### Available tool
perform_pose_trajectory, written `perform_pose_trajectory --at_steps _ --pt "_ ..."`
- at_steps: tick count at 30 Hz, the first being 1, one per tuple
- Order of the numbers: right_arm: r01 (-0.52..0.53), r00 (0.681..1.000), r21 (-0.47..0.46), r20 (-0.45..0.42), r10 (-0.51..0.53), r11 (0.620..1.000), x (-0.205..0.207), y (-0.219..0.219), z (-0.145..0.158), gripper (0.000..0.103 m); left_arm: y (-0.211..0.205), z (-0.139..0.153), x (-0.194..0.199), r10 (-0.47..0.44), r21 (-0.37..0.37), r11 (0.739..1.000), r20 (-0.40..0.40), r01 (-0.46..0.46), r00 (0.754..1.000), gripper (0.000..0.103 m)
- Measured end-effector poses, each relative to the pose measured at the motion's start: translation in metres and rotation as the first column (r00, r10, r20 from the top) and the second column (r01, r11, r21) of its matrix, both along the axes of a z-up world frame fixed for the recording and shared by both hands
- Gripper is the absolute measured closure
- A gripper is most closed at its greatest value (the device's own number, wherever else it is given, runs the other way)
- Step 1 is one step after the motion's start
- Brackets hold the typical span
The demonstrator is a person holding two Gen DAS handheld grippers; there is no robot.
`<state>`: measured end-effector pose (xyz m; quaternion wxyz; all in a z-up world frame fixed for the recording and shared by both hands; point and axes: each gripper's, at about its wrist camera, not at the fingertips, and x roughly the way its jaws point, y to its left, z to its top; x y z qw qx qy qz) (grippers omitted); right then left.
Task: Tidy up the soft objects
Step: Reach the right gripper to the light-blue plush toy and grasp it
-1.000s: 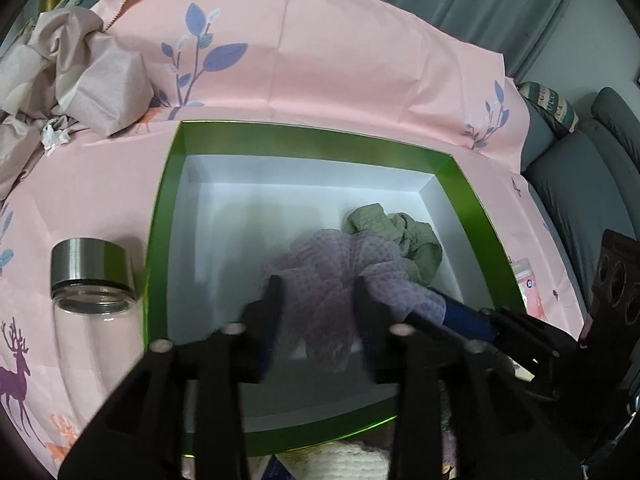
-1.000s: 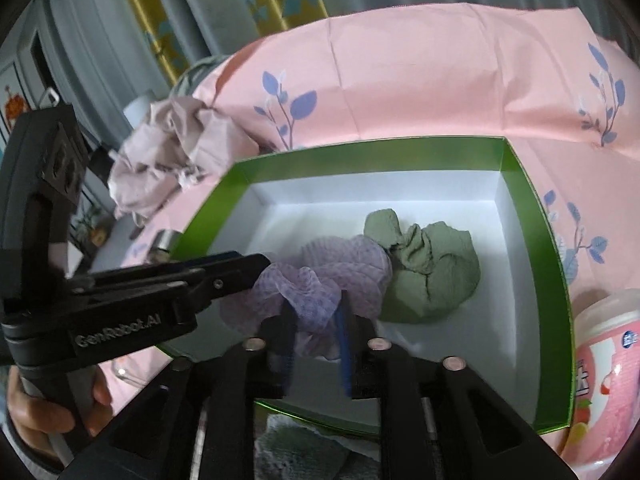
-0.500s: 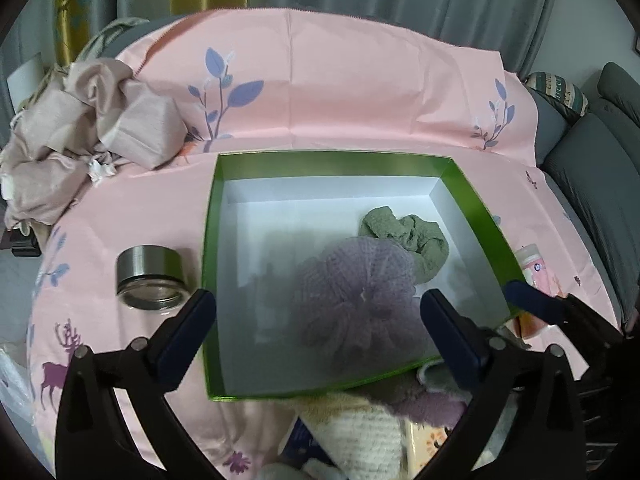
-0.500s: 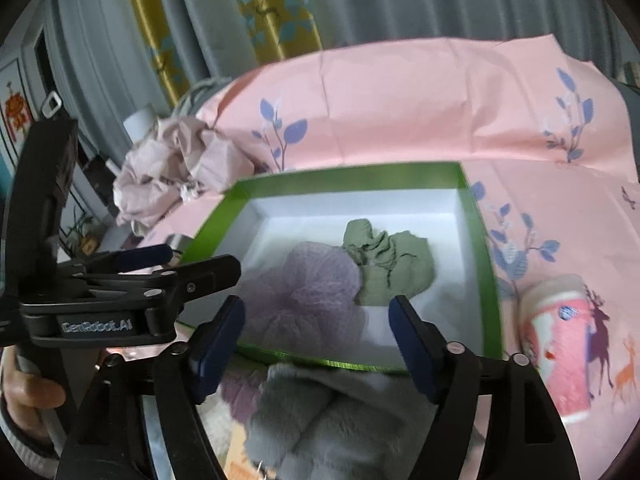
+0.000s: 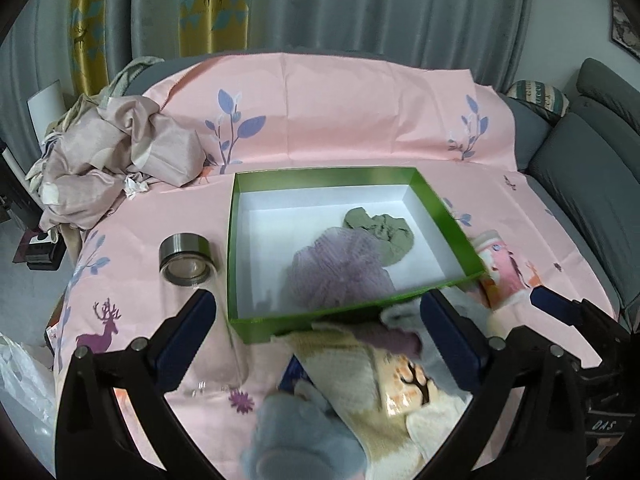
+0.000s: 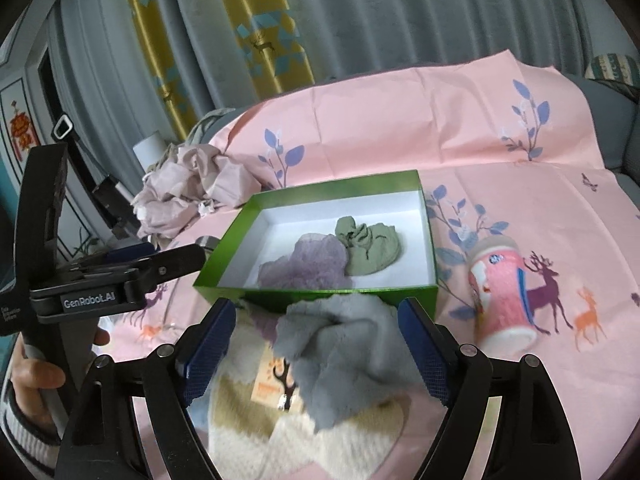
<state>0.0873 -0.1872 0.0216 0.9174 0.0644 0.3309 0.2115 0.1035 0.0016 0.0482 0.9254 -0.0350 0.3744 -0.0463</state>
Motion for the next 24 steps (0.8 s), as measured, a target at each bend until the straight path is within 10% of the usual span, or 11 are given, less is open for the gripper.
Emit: perform_pose_trajectory --at_steps 24 --pt "-0.048 0.999 -0.031 -0.009 0.047 0.998 -0.079 -0.009 -0.028 0.019 0.054 -0.042 -0.113 0.046 -0.241 0.969 -0.051 -0.057 0.998 0.001"
